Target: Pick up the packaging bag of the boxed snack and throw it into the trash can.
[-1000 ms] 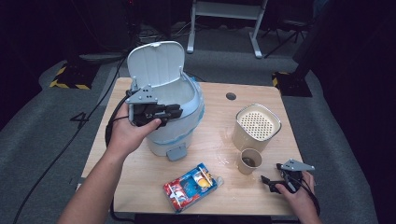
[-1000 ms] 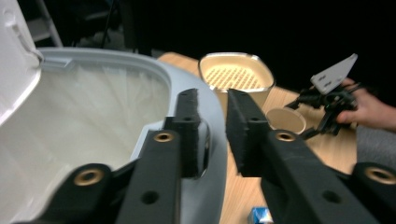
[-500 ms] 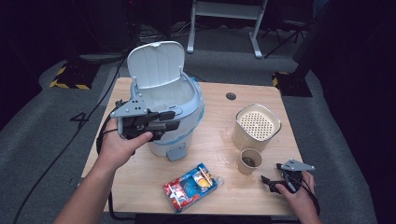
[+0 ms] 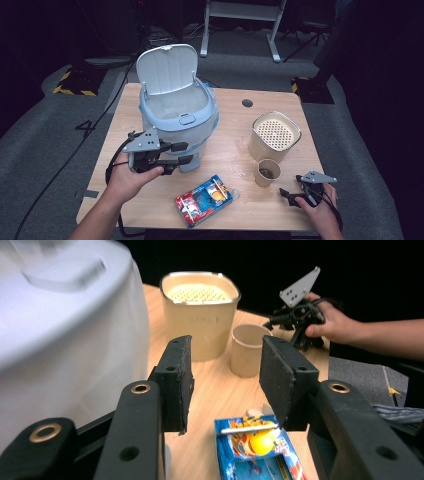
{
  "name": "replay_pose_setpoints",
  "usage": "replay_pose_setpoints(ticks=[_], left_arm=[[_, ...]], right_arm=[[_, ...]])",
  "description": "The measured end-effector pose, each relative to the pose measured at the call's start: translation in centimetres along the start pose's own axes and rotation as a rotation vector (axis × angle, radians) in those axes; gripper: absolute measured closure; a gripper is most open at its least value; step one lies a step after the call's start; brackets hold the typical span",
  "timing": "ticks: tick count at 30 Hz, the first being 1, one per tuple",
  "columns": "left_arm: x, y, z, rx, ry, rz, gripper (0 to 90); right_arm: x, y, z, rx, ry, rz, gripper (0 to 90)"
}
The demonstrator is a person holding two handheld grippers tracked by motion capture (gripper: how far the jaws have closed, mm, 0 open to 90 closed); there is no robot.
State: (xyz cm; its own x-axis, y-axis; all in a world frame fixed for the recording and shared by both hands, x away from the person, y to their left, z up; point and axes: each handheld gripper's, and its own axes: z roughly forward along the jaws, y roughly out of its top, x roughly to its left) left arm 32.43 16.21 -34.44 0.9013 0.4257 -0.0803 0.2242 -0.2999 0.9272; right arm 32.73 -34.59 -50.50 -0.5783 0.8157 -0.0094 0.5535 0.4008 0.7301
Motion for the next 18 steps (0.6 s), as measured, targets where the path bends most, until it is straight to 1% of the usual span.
replay_pose_setpoints(ticks=[3, 4, 5, 6, 7, 8, 9, 10, 11, 12, 13, 14, 16, 17, 18], left_arm=[[-0.2, -1.3, 0.9, 0.021, -0.018, -0.028, 57.1], [-0.2, -2.2, 1.6, 0.034, -0.026, -0.043, 56.7], [-0.2, -2.2, 1.6, 0.034, -0.026, -0.043, 56.7], [-0.3, -3.2, 2.2, 0.035, -0.026, -0.054, 56.7], [-0.3, -3.2, 2.2, 0.035, -0.026, -0.054, 57.0], [-0.4, -4.2, 2.7, 0.01, -0.018, -0.066, 57.4], [-0.4, -4.2, 2.7, 0.01, -0.018, -0.066, 57.5], [-0.5, -4.8, 3.0, 0.003, -0.025, -0.078, 57.5], [-0.4, -5.8, 3.5, -0.01, -0.029, -0.097, 57.5], [-0.4, -5.8, 3.5, -0.01, -0.029, -0.097, 57.8], [-0.3, -6.8, 3.9, -0.001, -0.023, -0.113, 57.9], [-0.3, -6.8, 3.9, -0.001, -0.023, -0.113, 57.9], [-0.1, -7.6, 4.4, 0.011, -0.027, -0.138, 58.0], [0.0, -8.3, 5.0, 0.033, -0.026, -0.15, 58.0], [0.0, -8.3, 5.0, 0.033, -0.026, -0.15, 57.9]], right_arm=[[0.0, 0.0, 0.0, 0.0, 0.0, 0.0, 10.8], [0.0, 0.0, 0.0, 0.0, 0.0, 0.0, 10.8], [0.0, 0.0, 0.0, 0.0, 0.0, 0.0, 10.8], [0.0, 0.0, 0.0, 0.0, 0.0, 0.0, 10.8], [0.0, 0.0, 0.0, 0.0, 0.0, 0.0, 10.8], [0.0, 0.0, 0.0, 0.0, 0.0, 0.0, 10.8], [0.0, 0.0, 0.0, 0.0, 0.0, 0.001, 10.8], [0.0, 0.0, 0.0, 0.0, 0.0, 0.001, 10.8], [0.0, 0.0, 0.0, -0.001, 0.0, 0.0, 10.8], [0.0, 0.0, 0.0, -0.001, 0.0, 0.0, 10.8], [0.0, 0.0, 0.0, 0.0, 0.0, 0.0, 10.8], [0.0, 0.0, 0.0, 0.0, 0.0, 0.0, 10.8], [0.0, 0.0, 0.0, 0.0, 0.0, 0.0, 10.8], [0.0, 0.0, 0.0, 0.0, 0.0, 0.001, 10.8], [0.0, 0.0, 0.0, 0.0, 0.0, 0.001, 10.8]])
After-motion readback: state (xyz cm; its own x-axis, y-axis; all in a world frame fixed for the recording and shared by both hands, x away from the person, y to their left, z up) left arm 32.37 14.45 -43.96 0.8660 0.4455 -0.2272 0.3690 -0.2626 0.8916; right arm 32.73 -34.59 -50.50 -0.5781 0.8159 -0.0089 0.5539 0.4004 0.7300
